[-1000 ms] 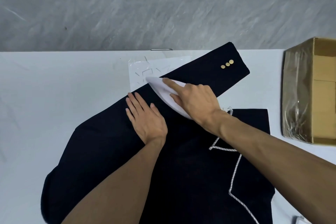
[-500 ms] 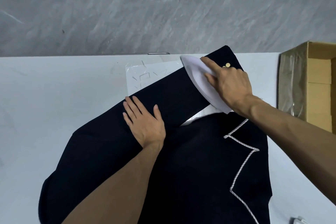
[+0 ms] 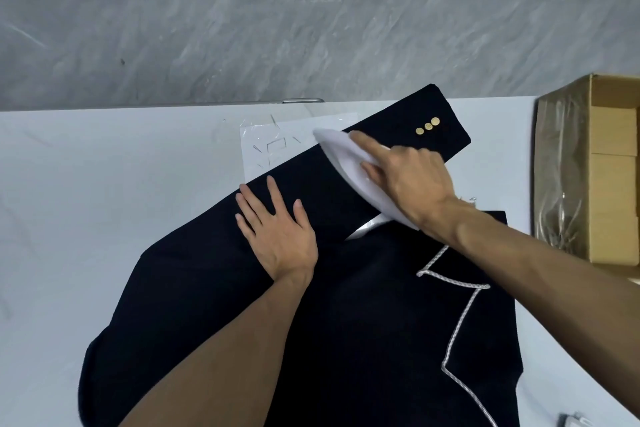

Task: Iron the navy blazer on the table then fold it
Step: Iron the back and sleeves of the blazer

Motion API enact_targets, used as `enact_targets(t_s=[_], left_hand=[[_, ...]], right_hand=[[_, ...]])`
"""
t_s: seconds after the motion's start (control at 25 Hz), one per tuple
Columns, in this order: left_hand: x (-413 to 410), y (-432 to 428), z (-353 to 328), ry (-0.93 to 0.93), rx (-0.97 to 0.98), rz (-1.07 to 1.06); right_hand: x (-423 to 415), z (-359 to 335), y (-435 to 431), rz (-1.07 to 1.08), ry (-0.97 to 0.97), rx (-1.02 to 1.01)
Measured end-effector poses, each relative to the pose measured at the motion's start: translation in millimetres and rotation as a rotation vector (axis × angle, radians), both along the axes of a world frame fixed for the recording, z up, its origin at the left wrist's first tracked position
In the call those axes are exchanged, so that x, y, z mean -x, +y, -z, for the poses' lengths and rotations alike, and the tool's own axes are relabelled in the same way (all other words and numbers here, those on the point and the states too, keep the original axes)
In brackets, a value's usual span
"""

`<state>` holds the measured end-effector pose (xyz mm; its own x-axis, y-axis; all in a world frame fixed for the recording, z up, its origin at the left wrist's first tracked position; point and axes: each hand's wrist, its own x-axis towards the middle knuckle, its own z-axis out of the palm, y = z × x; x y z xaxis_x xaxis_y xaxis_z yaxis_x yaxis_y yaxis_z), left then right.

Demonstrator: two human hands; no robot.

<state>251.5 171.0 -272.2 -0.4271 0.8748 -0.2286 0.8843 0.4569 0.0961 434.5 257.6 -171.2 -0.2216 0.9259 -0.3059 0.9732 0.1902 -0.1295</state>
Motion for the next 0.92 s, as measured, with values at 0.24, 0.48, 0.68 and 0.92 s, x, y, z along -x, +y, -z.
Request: enact_targets(t_s=[0.24,0.48,0.68,0.92], left_hand=[[0,0,2,0.017,-0.005,0.007],[1,0,2,0.002,-0.003,0.015],[0,-1,3,0.005,-0.002,0.007],[1,0,1,0.009,0.017,0.025]], right_hand=[[-41,1,19,0.215,-0.001,-0.046],[15,-9,-7,-0.029,0.042,0.031],[37,-2,-13,-0.093,-0.012,0.034],[-19,-1,12,0.123,-0.014,-0.026]])
